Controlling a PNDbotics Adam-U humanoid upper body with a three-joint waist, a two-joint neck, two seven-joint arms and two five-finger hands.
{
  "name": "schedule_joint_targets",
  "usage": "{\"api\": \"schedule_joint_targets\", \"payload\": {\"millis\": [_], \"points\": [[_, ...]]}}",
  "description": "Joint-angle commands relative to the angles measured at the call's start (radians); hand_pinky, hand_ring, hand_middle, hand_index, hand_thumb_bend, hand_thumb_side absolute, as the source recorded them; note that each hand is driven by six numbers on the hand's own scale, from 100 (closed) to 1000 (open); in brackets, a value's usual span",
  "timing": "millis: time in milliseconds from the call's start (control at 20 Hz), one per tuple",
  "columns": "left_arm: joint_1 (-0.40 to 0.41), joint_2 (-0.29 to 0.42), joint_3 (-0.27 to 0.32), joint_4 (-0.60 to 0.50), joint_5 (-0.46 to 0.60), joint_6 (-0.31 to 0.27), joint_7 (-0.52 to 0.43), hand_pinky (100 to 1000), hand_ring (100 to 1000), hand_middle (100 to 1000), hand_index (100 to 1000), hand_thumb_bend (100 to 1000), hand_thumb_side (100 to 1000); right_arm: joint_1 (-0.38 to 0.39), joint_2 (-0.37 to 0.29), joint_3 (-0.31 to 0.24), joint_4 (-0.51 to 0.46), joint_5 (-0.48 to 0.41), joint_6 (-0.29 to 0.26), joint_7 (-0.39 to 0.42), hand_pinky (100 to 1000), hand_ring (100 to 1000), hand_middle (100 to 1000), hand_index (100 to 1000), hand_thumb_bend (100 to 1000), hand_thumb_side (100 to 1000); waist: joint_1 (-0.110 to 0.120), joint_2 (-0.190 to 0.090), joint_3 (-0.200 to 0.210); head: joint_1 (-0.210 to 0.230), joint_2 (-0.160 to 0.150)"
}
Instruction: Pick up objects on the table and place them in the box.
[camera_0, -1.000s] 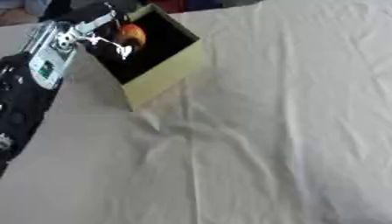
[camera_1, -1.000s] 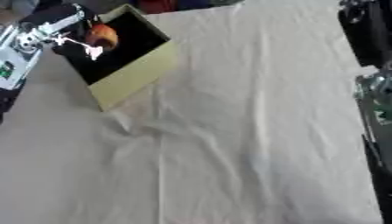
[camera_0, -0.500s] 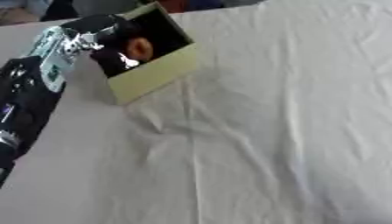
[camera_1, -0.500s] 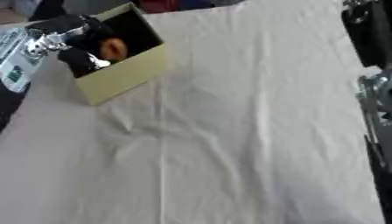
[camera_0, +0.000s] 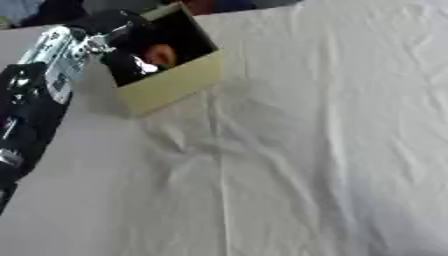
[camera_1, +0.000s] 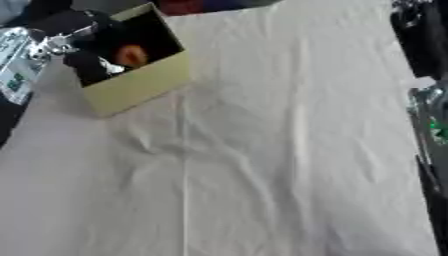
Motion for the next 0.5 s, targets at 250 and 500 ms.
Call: {"api": "schedule_joint_targets", "payload": {"millis": [250,500], "points": [[-0.029,0.03,0.035,-0.109,0.11,0.039,0.01,611,760,771,854,198,529,-0.006,-0.001,-0.008,-0.021,0.003,0.001,-0.004,829,726,582,811,100,954,-0.007,-0.037,0.009,0.001,0.007],[-0.018,0.065,0.058,-0.248,0.216,0.095,0.016,528,697,713,779,100,437,-0.005,0.0,-0.01,-0.022,0.008,0.001,-0.006,829,727,583,811,100,948,-0.011,-0.043,0.019,-0.002,0.015]]}}
